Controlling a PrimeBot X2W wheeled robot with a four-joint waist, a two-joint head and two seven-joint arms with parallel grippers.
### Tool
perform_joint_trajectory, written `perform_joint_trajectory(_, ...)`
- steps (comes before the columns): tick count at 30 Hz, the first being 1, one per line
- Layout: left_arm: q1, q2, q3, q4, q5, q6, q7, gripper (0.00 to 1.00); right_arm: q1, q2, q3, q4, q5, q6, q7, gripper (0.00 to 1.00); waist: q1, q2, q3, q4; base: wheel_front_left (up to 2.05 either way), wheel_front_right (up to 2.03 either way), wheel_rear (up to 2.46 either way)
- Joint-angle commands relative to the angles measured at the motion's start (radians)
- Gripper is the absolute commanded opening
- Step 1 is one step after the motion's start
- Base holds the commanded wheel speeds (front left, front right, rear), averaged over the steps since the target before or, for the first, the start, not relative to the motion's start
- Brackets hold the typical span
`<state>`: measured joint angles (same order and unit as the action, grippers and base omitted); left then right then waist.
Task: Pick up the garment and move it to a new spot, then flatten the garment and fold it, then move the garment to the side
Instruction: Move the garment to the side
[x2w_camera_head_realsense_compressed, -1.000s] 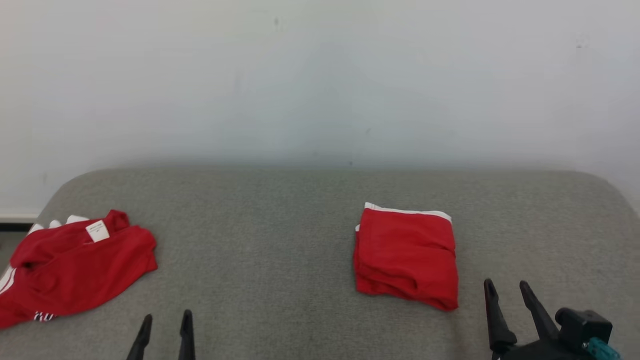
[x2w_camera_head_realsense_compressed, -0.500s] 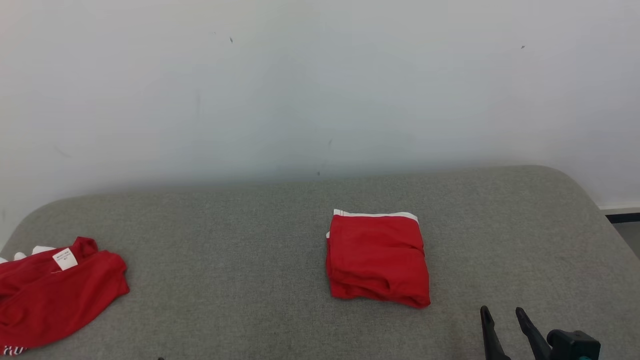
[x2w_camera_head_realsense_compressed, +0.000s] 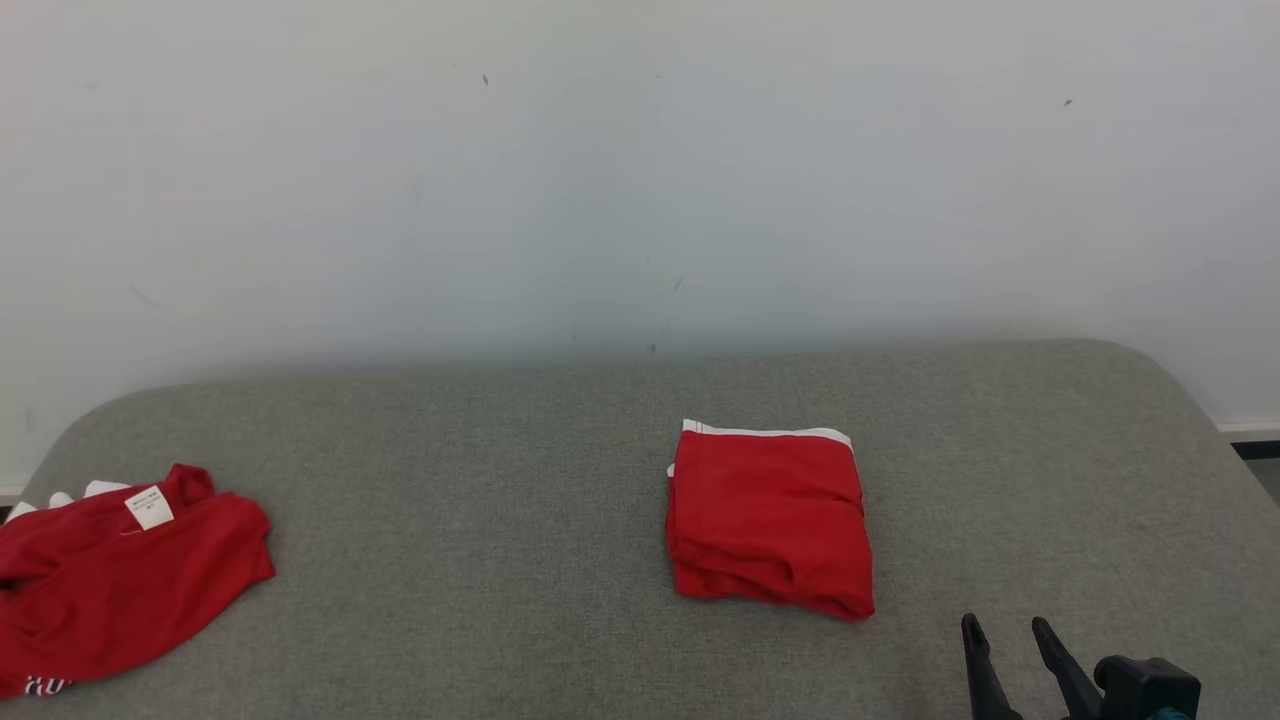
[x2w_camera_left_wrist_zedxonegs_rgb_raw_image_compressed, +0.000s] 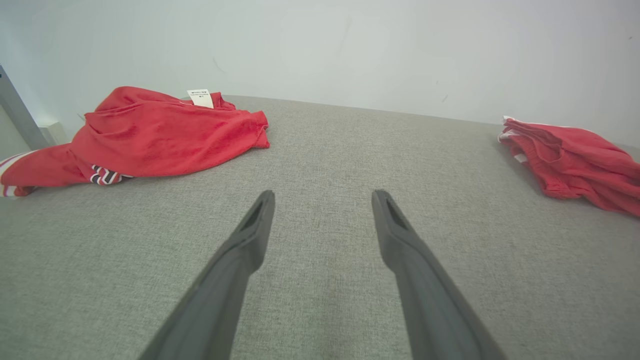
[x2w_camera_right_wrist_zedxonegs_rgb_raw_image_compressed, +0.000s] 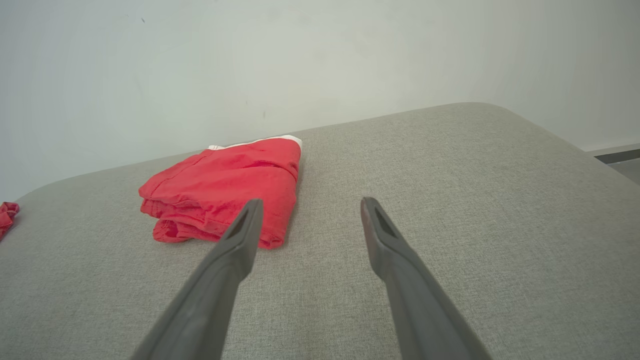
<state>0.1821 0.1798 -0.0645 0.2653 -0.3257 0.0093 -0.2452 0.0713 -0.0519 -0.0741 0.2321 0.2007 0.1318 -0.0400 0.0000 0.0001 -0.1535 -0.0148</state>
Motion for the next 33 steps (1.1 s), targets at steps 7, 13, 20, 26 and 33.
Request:
perform_joint_trajectory(7,0.011,-0.001,-0.010,-0.037,0.001,0.017,0.009,1.00,0.008,0.002,-0.003,0.001,0.021,-0.002,0.000,1.00,0.0000,-0.0001,0.003,0.010,0.00,0.00,0.00)
perform_joint_trajectory(13,0.020,-0.001,-0.019,-0.066,0.002,0.024,0.020,1.00,-0.014,0.002,-0.012,0.003,-0.004,-0.002,0.023,1.00,0.0000,-0.0001,0.013,0.029,0.00,0.00,0.00)
perform_joint_trajectory(20,0.019,0.003,-0.037,-0.102,0.009,0.028,0.033,1.00,-0.155,0.001,-0.080,0.033,-0.052,-0.002,0.318,1.00,0.0000,-0.0001,0.043,0.078,0.00,0.00,0.00)
perform_joint_trajectory(26,0.003,0.011,-0.063,-0.127,0.020,0.020,0.054,1.00,-0.357,0.002,-0.188,0.132,-0.080,-0.002,0.546,1.00,0.0000,-0.0001,0.089,0.155,0.00,0.00,0.00)
perform_joint_trajectory(33,-0.027,0.034,-0.090,-0.154,0.036,0.004,0.085,1.00,-0.530,0.002,-0.374,0.338,-0.192,-0.002,0.628,1.00,0.0000,-0.0001,0.160,0.255,0.00,0.00,0.00)
